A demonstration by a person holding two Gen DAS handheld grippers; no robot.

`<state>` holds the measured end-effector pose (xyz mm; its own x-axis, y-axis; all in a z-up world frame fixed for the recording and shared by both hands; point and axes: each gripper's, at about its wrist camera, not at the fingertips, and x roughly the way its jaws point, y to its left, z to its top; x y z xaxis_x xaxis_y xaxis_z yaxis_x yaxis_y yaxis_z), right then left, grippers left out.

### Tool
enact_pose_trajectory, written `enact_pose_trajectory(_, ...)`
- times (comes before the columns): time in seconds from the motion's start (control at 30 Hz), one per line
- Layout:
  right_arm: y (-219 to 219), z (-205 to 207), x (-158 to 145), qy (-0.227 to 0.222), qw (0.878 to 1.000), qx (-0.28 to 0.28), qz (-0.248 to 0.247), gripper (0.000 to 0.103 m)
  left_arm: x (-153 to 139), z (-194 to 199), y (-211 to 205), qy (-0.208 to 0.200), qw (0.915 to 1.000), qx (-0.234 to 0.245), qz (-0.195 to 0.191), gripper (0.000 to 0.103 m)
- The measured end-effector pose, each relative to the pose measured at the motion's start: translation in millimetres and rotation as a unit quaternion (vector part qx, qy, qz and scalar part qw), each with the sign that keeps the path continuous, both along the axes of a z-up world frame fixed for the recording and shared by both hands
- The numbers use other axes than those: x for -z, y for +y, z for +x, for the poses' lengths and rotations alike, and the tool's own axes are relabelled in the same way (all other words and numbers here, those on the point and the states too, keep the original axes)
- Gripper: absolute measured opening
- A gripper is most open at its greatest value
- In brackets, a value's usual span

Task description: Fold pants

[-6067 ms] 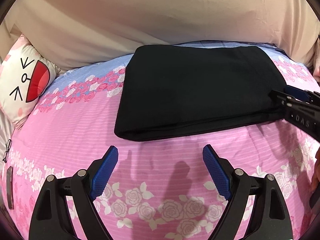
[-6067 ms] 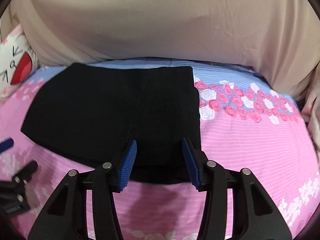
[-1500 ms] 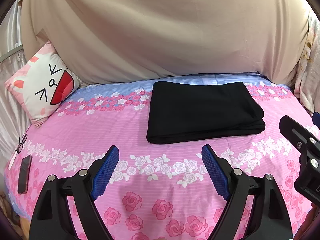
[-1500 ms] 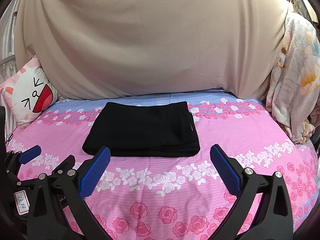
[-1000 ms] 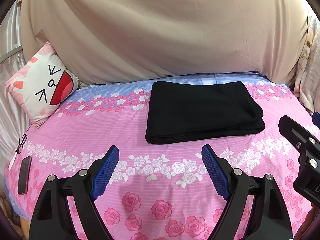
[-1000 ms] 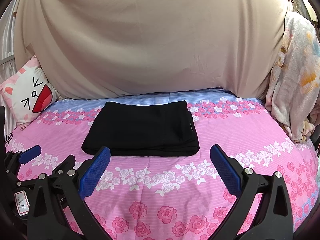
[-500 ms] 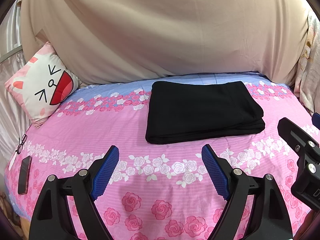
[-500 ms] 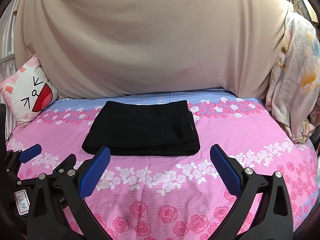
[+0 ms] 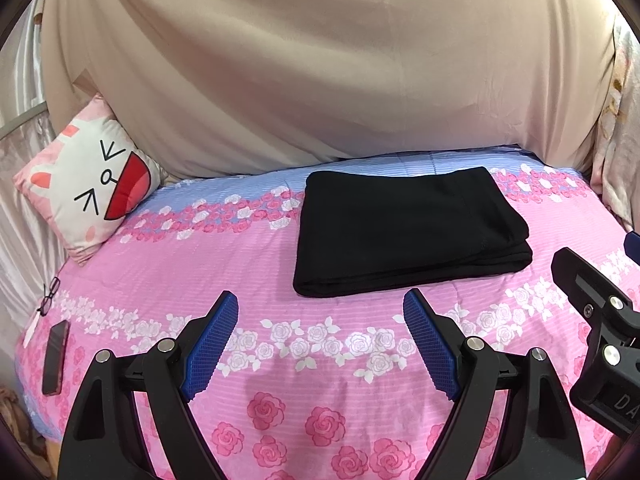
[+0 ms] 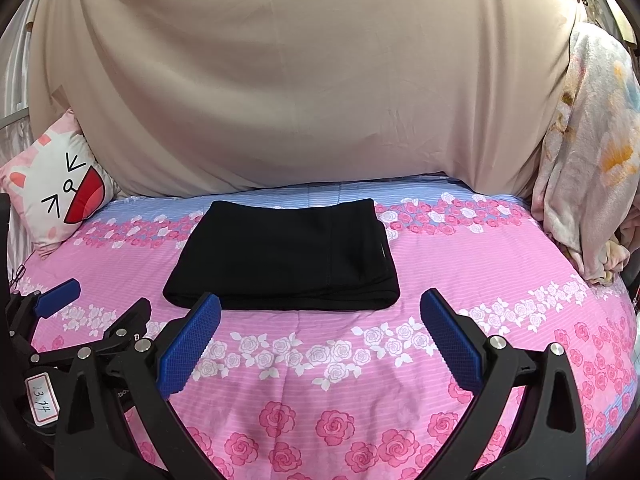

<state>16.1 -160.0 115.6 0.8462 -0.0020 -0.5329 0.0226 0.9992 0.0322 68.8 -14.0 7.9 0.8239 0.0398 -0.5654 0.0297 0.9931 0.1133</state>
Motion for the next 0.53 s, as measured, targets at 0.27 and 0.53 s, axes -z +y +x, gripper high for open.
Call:
enact_pose_trajectory(0.27,-1.7,1.0,4.4,0.005,1.0,0.002,0.001,0.098,0.8,-0.6,-8.3,-0.001,0.9999,0.007,0.012,0.082)
enact_pose_trajectory(0.53,-4.9,1.9,4.8,0.006,1.0,0.0,0.002,0.098,1.4,-0.1,-5.8,0.015,0.9997,0.018,-0.008,0.082)
